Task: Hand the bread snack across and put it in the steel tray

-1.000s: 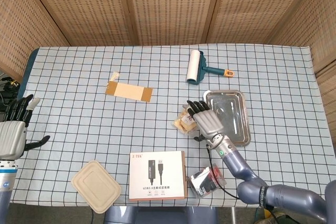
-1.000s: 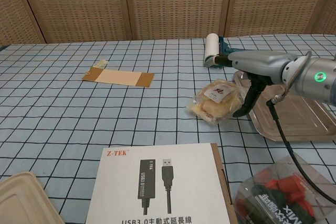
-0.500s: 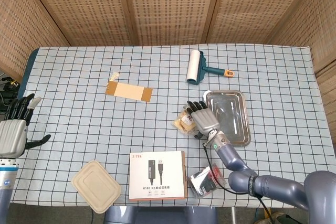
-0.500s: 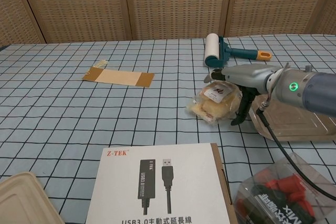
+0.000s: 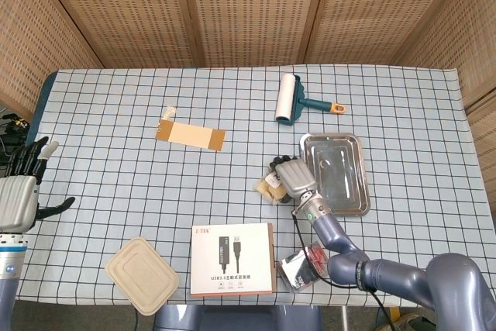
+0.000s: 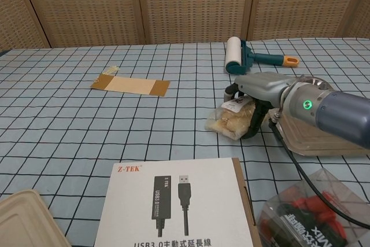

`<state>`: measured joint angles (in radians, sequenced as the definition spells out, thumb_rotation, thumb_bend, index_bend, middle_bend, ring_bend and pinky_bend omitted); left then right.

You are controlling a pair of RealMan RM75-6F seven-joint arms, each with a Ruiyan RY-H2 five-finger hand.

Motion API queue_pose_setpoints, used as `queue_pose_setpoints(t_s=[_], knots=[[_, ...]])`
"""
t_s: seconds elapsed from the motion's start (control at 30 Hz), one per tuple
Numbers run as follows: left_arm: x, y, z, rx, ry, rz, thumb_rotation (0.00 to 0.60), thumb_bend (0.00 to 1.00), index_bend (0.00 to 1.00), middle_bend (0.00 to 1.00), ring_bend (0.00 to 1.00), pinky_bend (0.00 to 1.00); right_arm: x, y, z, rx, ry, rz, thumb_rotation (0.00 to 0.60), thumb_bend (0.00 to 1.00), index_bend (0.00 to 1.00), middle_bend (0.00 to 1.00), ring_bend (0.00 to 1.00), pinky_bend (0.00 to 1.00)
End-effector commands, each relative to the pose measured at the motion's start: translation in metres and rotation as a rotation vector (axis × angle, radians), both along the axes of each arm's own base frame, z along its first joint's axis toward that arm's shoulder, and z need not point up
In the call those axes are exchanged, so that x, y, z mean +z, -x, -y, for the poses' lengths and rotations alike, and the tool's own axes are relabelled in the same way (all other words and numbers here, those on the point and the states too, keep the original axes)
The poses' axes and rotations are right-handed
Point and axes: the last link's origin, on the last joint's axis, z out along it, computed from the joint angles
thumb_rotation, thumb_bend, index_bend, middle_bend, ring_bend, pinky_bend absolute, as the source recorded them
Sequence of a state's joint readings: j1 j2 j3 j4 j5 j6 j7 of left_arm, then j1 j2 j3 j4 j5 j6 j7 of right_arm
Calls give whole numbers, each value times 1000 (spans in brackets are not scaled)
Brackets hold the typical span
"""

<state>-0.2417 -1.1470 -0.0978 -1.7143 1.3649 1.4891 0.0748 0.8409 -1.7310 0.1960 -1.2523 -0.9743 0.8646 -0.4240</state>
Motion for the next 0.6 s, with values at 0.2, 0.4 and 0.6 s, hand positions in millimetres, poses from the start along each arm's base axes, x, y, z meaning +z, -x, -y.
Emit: queue_pose_setpoints(t_s=[0.2,0.4,0.6], knots=[[-1,-1,1,-2,4,0,600,97,0,0,0,0,37,-14,1,53,89,61,600,142,598,396,321,496],[-1,-2,2,-5,3,-4,600,100,0,0,0,0,77,1,9,9,181,74,600,142,594,392,321,495],[-3,-1,2,3,6,-11,600,101,0,0,0,0,109,52,17,-127,250,45,600,142,590,385,321,492]])
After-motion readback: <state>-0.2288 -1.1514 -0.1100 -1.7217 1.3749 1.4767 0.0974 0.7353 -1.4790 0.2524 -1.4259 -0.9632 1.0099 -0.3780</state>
